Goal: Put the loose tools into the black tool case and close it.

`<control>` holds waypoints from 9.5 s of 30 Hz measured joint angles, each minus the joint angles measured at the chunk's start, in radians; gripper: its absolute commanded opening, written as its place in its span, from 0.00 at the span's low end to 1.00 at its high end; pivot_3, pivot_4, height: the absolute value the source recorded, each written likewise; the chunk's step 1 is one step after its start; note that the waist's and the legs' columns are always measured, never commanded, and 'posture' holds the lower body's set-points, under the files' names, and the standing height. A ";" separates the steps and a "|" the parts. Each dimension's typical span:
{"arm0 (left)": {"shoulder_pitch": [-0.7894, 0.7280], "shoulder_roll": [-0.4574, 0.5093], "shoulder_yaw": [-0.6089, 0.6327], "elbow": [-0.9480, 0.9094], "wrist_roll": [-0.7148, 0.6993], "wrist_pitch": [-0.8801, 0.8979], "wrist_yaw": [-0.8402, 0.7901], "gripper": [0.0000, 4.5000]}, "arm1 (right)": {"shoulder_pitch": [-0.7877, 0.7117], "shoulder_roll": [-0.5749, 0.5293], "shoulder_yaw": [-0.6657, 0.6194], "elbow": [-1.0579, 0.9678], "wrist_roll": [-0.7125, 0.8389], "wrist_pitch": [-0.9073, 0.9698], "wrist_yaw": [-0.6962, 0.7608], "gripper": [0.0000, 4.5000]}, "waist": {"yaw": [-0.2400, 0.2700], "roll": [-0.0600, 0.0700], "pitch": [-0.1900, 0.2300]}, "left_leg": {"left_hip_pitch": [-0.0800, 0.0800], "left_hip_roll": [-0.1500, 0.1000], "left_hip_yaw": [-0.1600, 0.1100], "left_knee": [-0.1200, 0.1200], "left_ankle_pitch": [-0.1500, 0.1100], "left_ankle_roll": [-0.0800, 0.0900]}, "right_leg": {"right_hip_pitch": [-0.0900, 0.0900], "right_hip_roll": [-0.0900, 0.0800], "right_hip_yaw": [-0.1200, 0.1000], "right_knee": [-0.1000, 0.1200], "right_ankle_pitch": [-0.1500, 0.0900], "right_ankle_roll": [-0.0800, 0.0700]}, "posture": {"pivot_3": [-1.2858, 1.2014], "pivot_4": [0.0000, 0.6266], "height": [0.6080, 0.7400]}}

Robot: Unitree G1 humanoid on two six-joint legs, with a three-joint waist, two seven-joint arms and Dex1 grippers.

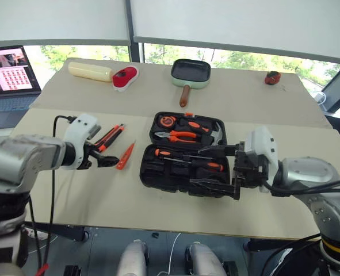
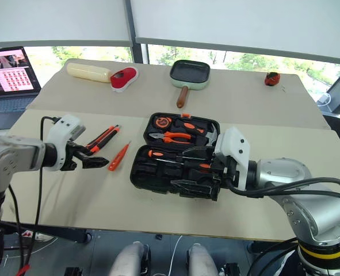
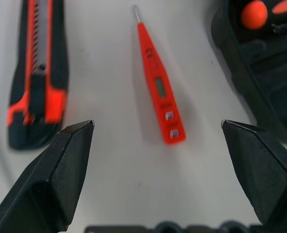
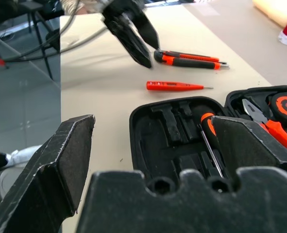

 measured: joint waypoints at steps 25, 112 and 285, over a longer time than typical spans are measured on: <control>-0.152 -0.123 -0.260 0.438 0.261 -0.325 -0.128 0.10 | 0.095 -0.059 -0.065 -0.084 0.135 0.000 -0.186 1.00 | 0.007 0.001 -0.001 | 0.000 -0.001 -0.001 0.000 0.001 0.000 | 0.001 -0.001 0.000 0.001 0.000 0.000 | 0.52 0.24 1.00; 0.002 -0.396 -0.150 0.573 0.359 -1.341 -0.707 0.01 | 0.356 -0.170 -0.209 -0.112 0.250 -0.033 -0.308 1.00 | 0.003 0.000 0.000 | -0.007 0.000 -0.006 0.011 0.000 0.001 | 0.001 0.000 -0.003 0.004 0.000 0.002 | 0.52 0.24 1.00; -0.025 -0.242 -0.304 0.430 0.460 -1.462 -0.928 0.01 | 0.389 -0.101 -0.097 -0.057 0.093 -0.086 -0.265 1.00 | 0.003 -0.001 -0.002 | -0.006 0.000 -0.006 0.011 0.001 0.001 | 0.003 0.000 -0.005 0.005 0.000 0.001 | 0.52 0.24 1.00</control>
